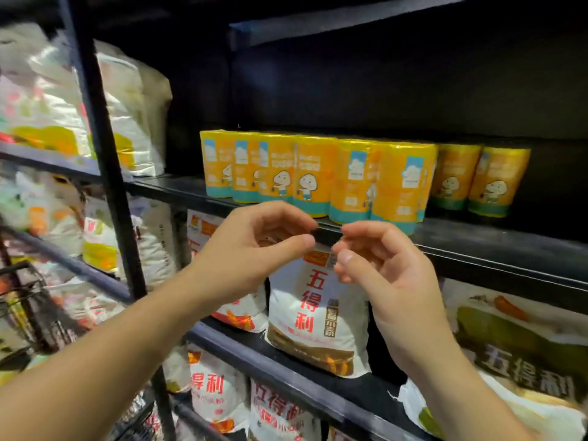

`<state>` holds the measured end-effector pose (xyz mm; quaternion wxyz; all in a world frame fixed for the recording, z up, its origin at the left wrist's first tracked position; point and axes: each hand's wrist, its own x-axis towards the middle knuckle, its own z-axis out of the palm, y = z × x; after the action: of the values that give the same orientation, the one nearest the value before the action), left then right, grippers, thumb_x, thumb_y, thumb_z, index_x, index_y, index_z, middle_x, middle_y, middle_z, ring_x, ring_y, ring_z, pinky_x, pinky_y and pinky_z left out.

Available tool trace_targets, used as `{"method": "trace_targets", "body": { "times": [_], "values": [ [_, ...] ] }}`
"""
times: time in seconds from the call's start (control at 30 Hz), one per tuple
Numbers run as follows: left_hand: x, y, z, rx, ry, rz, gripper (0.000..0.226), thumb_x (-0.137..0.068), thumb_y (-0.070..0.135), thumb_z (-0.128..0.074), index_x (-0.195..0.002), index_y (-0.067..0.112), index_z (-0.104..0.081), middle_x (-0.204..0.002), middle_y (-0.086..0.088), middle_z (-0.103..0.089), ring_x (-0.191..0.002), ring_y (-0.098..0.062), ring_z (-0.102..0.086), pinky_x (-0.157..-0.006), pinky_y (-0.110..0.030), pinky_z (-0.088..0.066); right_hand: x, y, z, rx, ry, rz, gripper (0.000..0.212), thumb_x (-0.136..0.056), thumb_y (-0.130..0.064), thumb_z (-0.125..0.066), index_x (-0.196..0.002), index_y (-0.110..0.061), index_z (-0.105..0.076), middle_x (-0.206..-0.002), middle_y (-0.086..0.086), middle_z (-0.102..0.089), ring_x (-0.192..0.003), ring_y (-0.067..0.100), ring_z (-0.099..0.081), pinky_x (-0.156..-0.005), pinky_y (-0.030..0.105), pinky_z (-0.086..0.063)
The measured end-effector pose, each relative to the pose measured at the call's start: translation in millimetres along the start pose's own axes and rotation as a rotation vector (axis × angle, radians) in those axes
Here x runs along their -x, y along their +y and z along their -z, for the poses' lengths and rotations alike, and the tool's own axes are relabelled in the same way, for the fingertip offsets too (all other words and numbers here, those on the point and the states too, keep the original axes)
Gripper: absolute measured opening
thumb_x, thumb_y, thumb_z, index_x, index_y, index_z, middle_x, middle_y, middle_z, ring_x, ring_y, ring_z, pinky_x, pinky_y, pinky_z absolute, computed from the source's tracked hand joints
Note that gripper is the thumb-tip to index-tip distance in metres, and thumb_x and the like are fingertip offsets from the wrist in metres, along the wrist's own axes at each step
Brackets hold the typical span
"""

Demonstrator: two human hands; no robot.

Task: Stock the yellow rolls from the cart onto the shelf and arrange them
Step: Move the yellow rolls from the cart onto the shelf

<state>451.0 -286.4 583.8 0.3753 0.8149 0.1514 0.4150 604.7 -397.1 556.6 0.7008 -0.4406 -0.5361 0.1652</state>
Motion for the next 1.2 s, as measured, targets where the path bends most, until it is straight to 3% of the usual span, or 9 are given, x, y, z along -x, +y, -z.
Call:
{"method": "trace_targets", "body": {
  "times": [0.2, 0.37, 0.47, 0.6, 0.73, 0.83, 0.9, 1.07, 1.2],
  "values": [
    [71, -73, 82, -0.015, 0.136, 0.175, 0.01, -0.088, 0.012, -0.072, -0.098, 0.015, -0.073, -0.094, -0.005, -0.073, -0.092, -0.02, -0.069, -0.081, -0.034, -0.057, 11, 65, -104, 0.004, -0.142, -0.136, 0.019, -0.086, -0.012, -0.073, -0.093, -0.03, -0.07, -0.093, 0.001, -0.072, -0.087, 0.015, -0.068, -0.077, 0.027, -0.056],
    [134, -150, 157, 0.007, 0.254, 0.353, 0.01, -0.087, 0.016, -0.074, -0.094, 0.023, -0.074, -0.091, -0.003, -0.074, -0.09, -0.02, -0.069, -0.081, -0.034, -0.054, 26, 123, -204, 0.008, -0.261, -0.325, 0.014, -0.087, -0.001, -0.068, -0.094, -0.013, -0.069, -0.086, 0.006, -0.069, -0.081, 0.023, -0.065, -0.076, 0.024, -0.055],
    [176, -192, 197, -0.006, 0.329, 0.454, 0.01, -0.085, 0.018, -0.074, -0.09, 0.027, -0.074, -0.089, -0.001, -0.074, -0.084, -0.015, -0.068, -0.075, -0.027, -0.053, 34, 157, -260, 0.023, -0.342, -0.387, 0.014, -0.087, 0.0, -0.069, -0.091, -0.013, -0.07, -0.084, 0.012, -0.067, -0.074, 0.019, -0.062, -0.069, 0.021, -0.052],
    [234, -237, 242, -0.025, 0.439, 0.626, 0.012, -0.085, 0.004, -0.073, -0.088, 0.015, -0.072, -0.08, -0.002, -0.068, -0.073, -0.005, -0.06, -0.067, -0.015, -0.047, 48, 204, -327, 0.004, -0.449, -0.485, 0.013, -0.088, 0.001, -0.067, -0.09, -0.012, -0.07, -0.086, 0.024, -0.063, -0.073, 0.019, -0.057, -0.069, 0.028, -0.048],
    [284, -273, 275, -0.027, 0.512, 0.793, 0.01, -0.085, 0.006, -0.073, -0.088, 0.015, -0.07, -0.082, -0.007, -0.066, -0.075, -0.016, -0.06, -0.067, -0.018, -0.048, 64, 255, -381, 0.013, -0.568, -0.593, 0.02, -0.088, 0.001, -0.067, -0.088, -0.018, -0.071, -0.082, 0.022, -0.062, -0.073, 0.019, -0.053, -0.071, 0.029, -0.044],
    [314, -296, 295, -0.045, 0.587, 0.909, 0.009, -0.087, 0.009, -0.072, -0.091, 0.017, -0.071, -0.082, 0.005, -0.067, -0.076, -0.005, -0.06, -0.069, -0.014, -0.047, 67, 290, -416, 0.058, -0.636, -0.647, 0.018, -0.088, 0.004, -0.066, -0.094, -0.013, -0.067, -0.078, 0.016, -0.06, -0.073, 0.018, -0.053, -0.064, 0.016, -0.044],
    [330, -312, 306, -0.057, 0.616, 0.991, 0.008, -0.088, 0.015, -0.071, -0.095, 0.019, -0.07, -0.088, 0.0, -0.069, -0.079, -0.008, -0.061, -0.068, -0.015, -0.048, 65, 314, -437, 0.084, -0.674, -0.688, 0.017, -0.088, 0.004, -0.066, -0.097, -0.011, -0.065, -0.08, 0.014, -0.06, -0.073, 0.018, -0.054, -0.064, 0.013, -0.044],
    [360, -360, 329, -0.062, 0.758, 1.149, 0.008, -0.088, 0.011, -0.068, -0.091, 0.017, -0.065, -0.089, -0.001, -0.066, -0.07, -0.007, -0.055, -0.058, -0.013, -0.045, 56, 381, -492, 0.189, -0.822, -0.742, 0.015, -0.09, 0.003, -0.064, -0.104, -0.002, -0.062, -0.078, 0.011, -0.056, -0.065, 0.012, -0.051, -0.057, 0.009, -0.04],
    [373, -404, 347, -0.065, 0.789, 1.293, 0.011, -0.087, 0.011, -0.068, -0.095, 0.018, -0.064, -0.091, -0.004, -0.064, -0.07, -0.004, -0.055, -0.058, -0.013, -0.046, 54, 445, -544, 0.241, -0.956, -0.753, 0.016, -0.092, -0.002, -0.06, -0.106, -0.009, -0.06, -0.08, 0.001, -0.059, -0.068, 0.008, -0.054, -0.064, 0.014, -0.042]
  ]
}}
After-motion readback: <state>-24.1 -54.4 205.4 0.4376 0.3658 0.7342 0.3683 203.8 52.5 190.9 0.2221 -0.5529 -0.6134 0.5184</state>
